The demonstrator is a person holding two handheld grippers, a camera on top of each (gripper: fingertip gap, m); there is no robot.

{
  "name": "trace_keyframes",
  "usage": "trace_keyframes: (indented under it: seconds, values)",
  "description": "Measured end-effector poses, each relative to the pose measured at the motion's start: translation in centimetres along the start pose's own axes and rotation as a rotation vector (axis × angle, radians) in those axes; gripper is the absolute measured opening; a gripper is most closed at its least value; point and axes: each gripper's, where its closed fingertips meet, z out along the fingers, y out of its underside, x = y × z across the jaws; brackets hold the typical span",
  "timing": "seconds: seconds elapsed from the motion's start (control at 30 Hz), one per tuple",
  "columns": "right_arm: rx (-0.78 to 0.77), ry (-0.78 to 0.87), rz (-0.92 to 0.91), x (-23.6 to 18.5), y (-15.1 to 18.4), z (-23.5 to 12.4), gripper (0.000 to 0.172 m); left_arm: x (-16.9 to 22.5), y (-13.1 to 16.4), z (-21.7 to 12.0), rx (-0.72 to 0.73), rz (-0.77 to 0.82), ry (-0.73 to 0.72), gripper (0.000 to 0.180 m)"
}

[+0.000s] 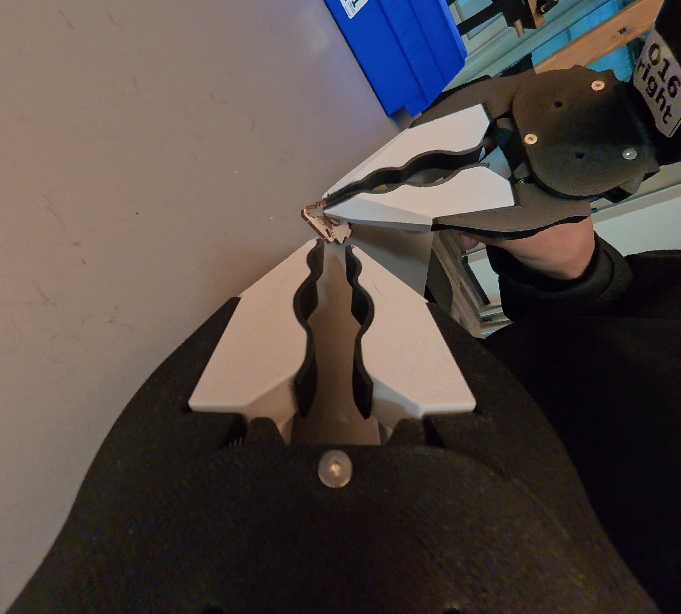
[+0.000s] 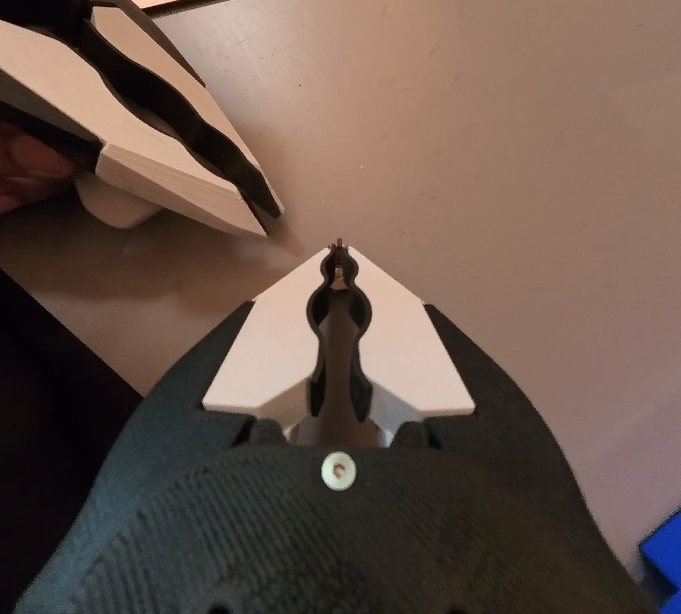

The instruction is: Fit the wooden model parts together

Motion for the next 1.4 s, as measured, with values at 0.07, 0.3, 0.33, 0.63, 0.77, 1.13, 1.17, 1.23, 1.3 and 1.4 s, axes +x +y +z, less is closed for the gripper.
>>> trace_keyframes:
  seconds: [0.07, 0.3, 0.33, 0.63, 0.77, 1.13, 1.17, 1.23, 1.3, 1.4]
  values:
    - [0.000, 0.000, 0.006, -0.02, 0.02, -0.01, 0.001, 0.00, -0.01, 0.00, 0.000, -0.001, 0.000, 0.010]
    - [0.014, 0.006, 0.054, -0.09, 0.05, 0.02, 0.000, 0.00, 0.00, -0.01, 0.000, -0.001, 0.001, 0.010]
    - [0.012, 0.011, 0.060, -0.06, 0.05, 0.02, 0.000, 0.01, -0.01, -0.02, 0.001, -0.001, 0.001, 0.010]
    - [0.019, 0.003, 0.165, 0.01, 0.19, 0.04, 0.001, 0.11, -0.09, -0.10, 0.008, -0.003, 0.012, 0.010]
    - [-0.006, 0.020, 0.146, 0.02, 0.22, 0.06, 0.001, 0.15, -0.15, -0.18, 0.013, -0.005, 0.018, 0.010]
    - [-0.065, 0.028, 0.110, 0.00, 0.30, 0.12, 0.001, 0.16, -0.27, -0.27, 0.020, -0.010, 0.022, 0.008]
    - [-0.070, 0.025, 0.108, -0.01, 0.31, 0.12, 0.000, 0.16, -0.27, -0.27, 0.020, -0.010, 0.022, 0.007]
    - [-0.084, 0.021, 0.101, -0.01, 0.33, 0.13, 0.001, 0.16, -0.28, -0.28, 0.020, -0.010, 0.022, 0.007]
    - [-0.101, 0.020, 0.091, -0.02, 0.35, 0.15, 0.001, 0.17, -0.30, -0.29, 0.022, -0.011, 0.023, 0.007]
    - [-0.128, 0.023, 0.074, -0.03, 0.39, 0.17, 0.001, 0.18, -0.34, -0.32, 0.025, -0.012, 0.025, 0.006]
